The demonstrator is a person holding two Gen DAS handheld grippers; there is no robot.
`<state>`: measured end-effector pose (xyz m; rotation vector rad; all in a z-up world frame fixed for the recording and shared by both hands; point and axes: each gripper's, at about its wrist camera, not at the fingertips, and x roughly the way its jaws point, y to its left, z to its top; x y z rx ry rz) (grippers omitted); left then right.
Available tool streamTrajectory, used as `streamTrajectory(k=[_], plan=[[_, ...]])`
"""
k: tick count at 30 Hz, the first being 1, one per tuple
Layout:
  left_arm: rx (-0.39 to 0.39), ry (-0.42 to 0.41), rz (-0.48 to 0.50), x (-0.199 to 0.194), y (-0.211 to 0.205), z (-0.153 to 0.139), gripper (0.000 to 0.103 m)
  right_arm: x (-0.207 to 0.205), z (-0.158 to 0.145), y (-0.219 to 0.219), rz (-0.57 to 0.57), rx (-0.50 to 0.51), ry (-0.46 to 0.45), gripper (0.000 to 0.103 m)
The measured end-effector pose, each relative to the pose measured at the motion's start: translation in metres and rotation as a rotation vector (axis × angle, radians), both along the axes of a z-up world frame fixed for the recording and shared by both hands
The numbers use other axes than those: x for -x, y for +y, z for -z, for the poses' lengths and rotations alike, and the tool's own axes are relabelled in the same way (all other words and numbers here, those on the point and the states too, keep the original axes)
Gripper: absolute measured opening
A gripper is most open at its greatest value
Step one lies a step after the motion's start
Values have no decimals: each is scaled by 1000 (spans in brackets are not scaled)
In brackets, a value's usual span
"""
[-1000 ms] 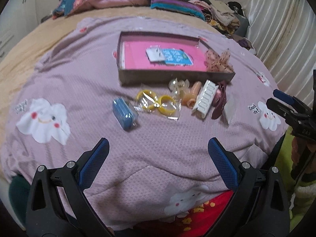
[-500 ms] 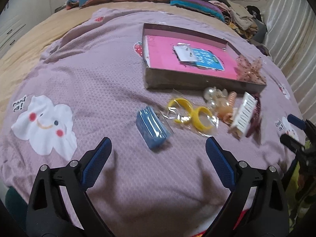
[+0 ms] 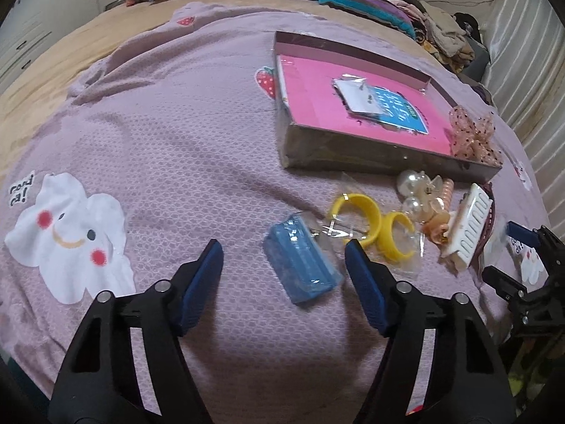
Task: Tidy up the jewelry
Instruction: 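Grasp the small blue box with the left tool while the right tool grasps the clear white-card packet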
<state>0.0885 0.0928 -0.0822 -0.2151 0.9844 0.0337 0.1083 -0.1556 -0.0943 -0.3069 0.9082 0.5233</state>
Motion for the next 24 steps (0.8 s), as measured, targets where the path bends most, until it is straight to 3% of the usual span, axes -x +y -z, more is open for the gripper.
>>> streamTrajectory(k=[7, 12, 24], plan=[[36, 2, -12, 2, 9, 2, 49, 0, 6, 8, -15, 4, 14, 97], [82, 8, 14, 3, 5, 4, 27, 0, 9, 2, 1, -19, 38, 87], [71, -21, 25, 14, -1, -10, 27, 9, -12, -34, 76, -165, 55, 84]])
